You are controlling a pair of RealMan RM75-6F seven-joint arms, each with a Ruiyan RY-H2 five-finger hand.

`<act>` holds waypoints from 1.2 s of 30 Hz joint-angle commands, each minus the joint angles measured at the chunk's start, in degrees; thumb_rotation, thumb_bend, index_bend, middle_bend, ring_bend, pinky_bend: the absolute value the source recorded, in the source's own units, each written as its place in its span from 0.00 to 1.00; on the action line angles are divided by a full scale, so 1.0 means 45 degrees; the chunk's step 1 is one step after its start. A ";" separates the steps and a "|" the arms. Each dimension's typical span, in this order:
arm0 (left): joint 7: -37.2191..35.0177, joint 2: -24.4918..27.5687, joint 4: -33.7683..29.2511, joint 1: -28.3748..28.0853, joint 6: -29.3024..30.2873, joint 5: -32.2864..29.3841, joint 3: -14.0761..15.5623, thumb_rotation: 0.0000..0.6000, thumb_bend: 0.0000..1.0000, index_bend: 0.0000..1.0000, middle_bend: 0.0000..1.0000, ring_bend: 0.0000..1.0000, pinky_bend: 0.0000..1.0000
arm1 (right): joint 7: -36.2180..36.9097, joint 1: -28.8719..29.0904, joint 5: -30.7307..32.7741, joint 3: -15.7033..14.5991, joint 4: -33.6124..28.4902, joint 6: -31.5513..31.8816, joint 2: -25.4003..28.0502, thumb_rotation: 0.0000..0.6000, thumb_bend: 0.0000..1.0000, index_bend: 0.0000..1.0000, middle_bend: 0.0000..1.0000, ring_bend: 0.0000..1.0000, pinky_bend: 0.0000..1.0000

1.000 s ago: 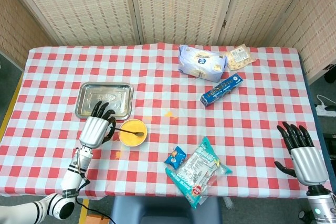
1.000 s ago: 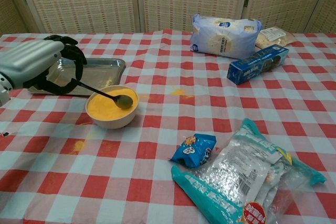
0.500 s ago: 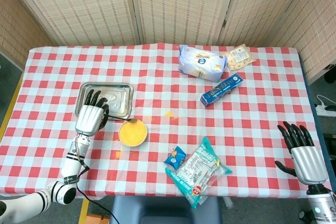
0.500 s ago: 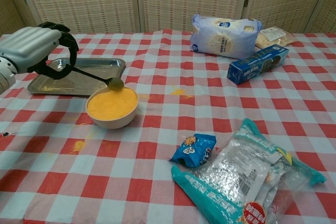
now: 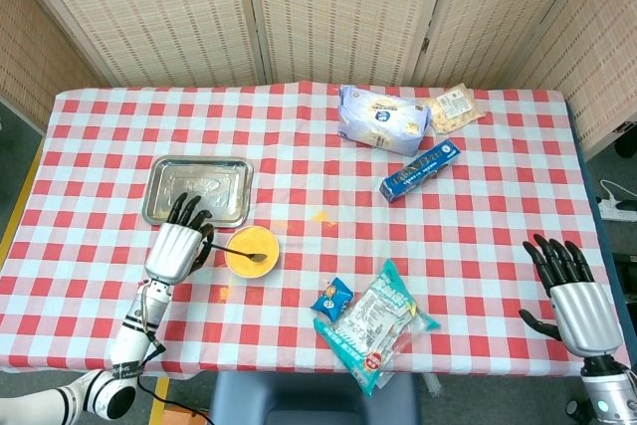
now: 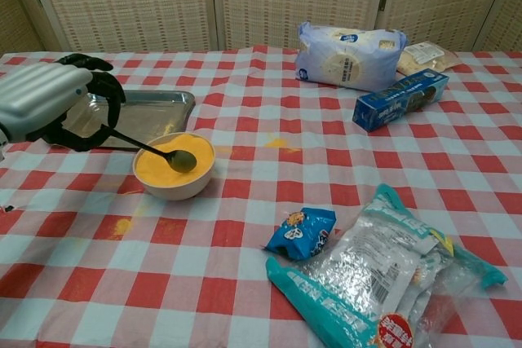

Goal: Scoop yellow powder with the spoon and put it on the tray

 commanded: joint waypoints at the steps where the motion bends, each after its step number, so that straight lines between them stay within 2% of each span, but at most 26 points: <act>1: 0.0130 -0.0152 0.0154 0.0015 -0.0146 -0.0015 0.0029 1.00 0.63 0.89 0.29 0.07 0.03 | 0.0034 -0.0014 -0.0028 -0.0002 0.0017 0.0036 0.0015 1.00 0.05 0.00 0.00 0.00 0.00; 9: 0.0735 -0.0985 0.1782 -0.0143 -0.0106 0.0090 -0.0268 1.00 0.63 0.89 0.29 0.07 0.03 | 0.0049 0.0013 0.0090 0.0048 0.0045 -0.0062 0.0029 1.00 0.05 0.00 0.00 0.00 0.00; 21: 0.0334 -0.1565 0.3814 -0.0502 -0.0207 0.0218 -0.0802 1.00 0.63 0.89 0.29 0.07 0.03 | -0.0158 0.0066 0.0379 0.0156 0.0053 -0.0266 -0.0055 1.00 0.05 0.00 0.00 0.00 0.00; 26: 0.0041 -0.1429 0.3625 -0.0490 -0.0111 0.0181 -0.1013 1.00 0.63 0.89 0.29 0.07 0.03 | -0.0150 0.0088 0.0468 0.0200 0.0058 -0.0318 -0.0059 1.00 0.05 0.00 0.00 0.00 0.00; 32: 0.0072 -0.0896 0.2286 -0.0324 -0.0220 0.0123 -0.0966 1.00 0.63 0.89 0.30 0.07 0.03 | -0.0088 0.0049 0.0377 0.0161 0.0023 -0.0233 -0.0017 1.00 0.05 0.00 0.00 0.00 0.00; 36: 0.0402 -0.1046 0.2480 -0.0387 -0.0014 0.0305 -0.0981 1.00 0.63 0.89 0.30 0.07 0.03 | -0.0043 0.0032 0.0251 0.0092 -0.0007 -0.0200 0.0011 1.00 0.05 0.00 0.00 0.00 0.00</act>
